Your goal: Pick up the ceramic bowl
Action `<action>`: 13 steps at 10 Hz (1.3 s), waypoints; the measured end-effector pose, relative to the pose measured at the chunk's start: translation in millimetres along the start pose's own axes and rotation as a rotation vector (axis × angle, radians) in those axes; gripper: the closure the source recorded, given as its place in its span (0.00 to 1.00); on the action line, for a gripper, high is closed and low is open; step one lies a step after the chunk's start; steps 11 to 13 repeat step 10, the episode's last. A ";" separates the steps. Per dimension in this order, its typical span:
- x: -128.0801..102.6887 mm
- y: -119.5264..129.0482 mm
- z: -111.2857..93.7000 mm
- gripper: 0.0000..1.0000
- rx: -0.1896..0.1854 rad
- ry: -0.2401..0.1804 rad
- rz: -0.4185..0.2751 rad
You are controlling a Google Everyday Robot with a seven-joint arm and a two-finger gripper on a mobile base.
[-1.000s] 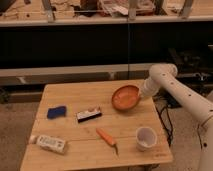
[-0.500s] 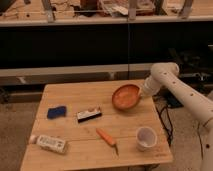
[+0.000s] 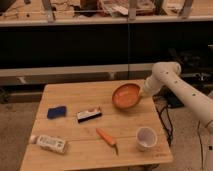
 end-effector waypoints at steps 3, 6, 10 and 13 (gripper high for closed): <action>-0.1 0.1 -2.8 1.00 0.006 0.003 -0.003; -0.2 0.4 -5.6 1.00 0.012 0.005 -0.006; -0.6 1.1 -7.9 1.00 0.020 0.009 -0.009; -0.6 1.1 -7.9 1.00 0.020 0.009 -0.009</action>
